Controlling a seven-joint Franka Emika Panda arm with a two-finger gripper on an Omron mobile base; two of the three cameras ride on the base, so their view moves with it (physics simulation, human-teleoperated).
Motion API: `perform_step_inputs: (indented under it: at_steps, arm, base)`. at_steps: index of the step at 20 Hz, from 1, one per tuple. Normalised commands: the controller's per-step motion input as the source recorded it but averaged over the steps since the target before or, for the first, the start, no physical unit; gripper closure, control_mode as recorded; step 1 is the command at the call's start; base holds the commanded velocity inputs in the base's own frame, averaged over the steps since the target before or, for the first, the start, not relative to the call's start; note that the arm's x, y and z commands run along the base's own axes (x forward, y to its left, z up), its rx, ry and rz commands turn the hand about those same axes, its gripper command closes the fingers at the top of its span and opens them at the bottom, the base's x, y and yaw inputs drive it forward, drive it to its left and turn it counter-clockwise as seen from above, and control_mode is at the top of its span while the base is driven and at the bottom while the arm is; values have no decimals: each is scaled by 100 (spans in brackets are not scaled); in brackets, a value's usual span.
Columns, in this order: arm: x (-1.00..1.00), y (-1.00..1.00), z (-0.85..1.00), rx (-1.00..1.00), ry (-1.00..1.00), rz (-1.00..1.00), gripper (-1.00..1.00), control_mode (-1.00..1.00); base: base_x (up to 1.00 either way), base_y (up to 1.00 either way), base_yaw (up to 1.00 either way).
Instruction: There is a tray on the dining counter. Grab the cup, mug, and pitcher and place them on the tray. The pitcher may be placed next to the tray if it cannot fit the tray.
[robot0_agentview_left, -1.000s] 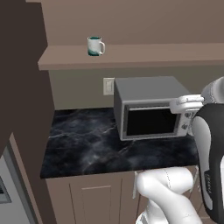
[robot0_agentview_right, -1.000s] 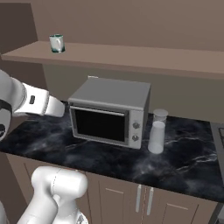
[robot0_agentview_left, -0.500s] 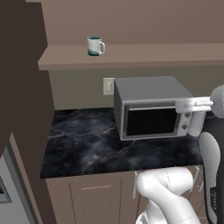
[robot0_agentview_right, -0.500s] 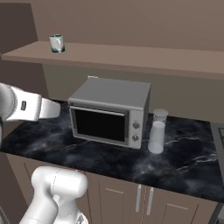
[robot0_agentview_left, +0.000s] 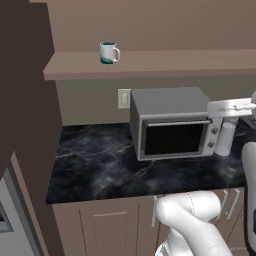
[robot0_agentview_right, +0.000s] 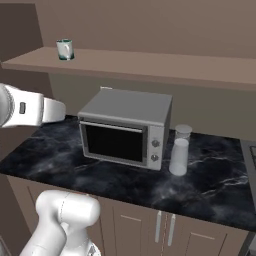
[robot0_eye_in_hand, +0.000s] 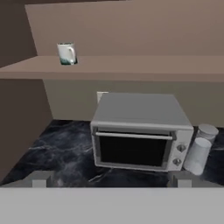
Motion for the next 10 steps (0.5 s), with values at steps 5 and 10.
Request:
perform_step_inputs:
  at_steps: [5, 10]
  arm:
    - [-1, 10, 42, 0, -1, 21, -100, -100]
    - [0, 30, 27, 0, -3, 21, -100, -100]
  base:
    - [0, 0, 0]
    - [0, 0, 0]
